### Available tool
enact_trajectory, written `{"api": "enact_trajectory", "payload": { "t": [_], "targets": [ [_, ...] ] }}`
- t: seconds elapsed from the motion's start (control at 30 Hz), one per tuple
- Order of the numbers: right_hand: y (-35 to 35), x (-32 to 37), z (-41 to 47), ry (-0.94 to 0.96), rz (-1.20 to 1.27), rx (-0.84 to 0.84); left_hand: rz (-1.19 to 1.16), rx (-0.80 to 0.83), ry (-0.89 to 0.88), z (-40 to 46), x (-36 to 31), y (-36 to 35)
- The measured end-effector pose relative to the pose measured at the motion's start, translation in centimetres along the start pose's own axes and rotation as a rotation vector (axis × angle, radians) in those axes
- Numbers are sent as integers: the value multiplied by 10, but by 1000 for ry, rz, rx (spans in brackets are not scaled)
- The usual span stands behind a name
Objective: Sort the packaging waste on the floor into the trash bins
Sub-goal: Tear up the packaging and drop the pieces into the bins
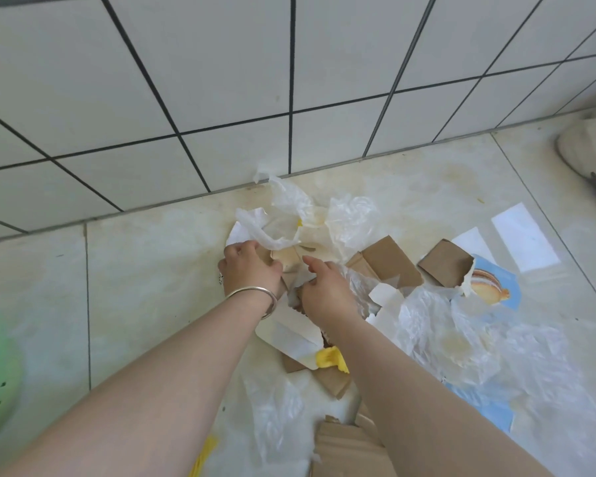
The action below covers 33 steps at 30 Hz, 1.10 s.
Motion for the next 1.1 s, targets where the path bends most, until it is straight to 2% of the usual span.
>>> {"api": "enact_trajectory", "payload": {
  "t": [0.13, 0.3, 0.47, 0.6, 0.67, 0.7, 0.77, 0.87, 0.93, 1.1],
  "targets": [
    [-9, -1, 8, -15, 40, 11, -7, 46, 63, 5, 3, -5],
    [-17, -10, 11, -92, 304, -61, -161, 74, 138, 7, 6, -4],
    [-15, -3, 9, -80, 504, -62, -467, 45, 62, -4, 2, 9],
    [-9, -3, -9, -55, 565, -74, -673, 87, 72, -11, 10, 13],
    [-6, -11, -22, -72, 438, -133, -635, 79, 80, -16, 22, 12],
    [-5, -15, -28, -71, 294, -148, -604, 81, 97, -19, 30, 9],
    [-7, -21, -43, -54, -29, -117, -544, 112, 134, -27, 46, -2],
    [-20, -32, -59, -47, -280, -45, -437, 203, 144, -46, 66, -21],
    [-27, -40, -66, -83, -372, -51, -353, 195, 175, -55, 78, -28],
    [-40, -51, -74, -151, -375, -82, -213, 129, 183, -69, 89, -33]
  ]
}}
Point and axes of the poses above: each hand's wrist, its own z-axis towards the middle knuckle, its own y-axis out of the back of the hand, x = y × z, the point moved 5 cm from there along z, towards the middle knuckle, and after that the axes turned 8 degrees about y, right-handed, at the moved point
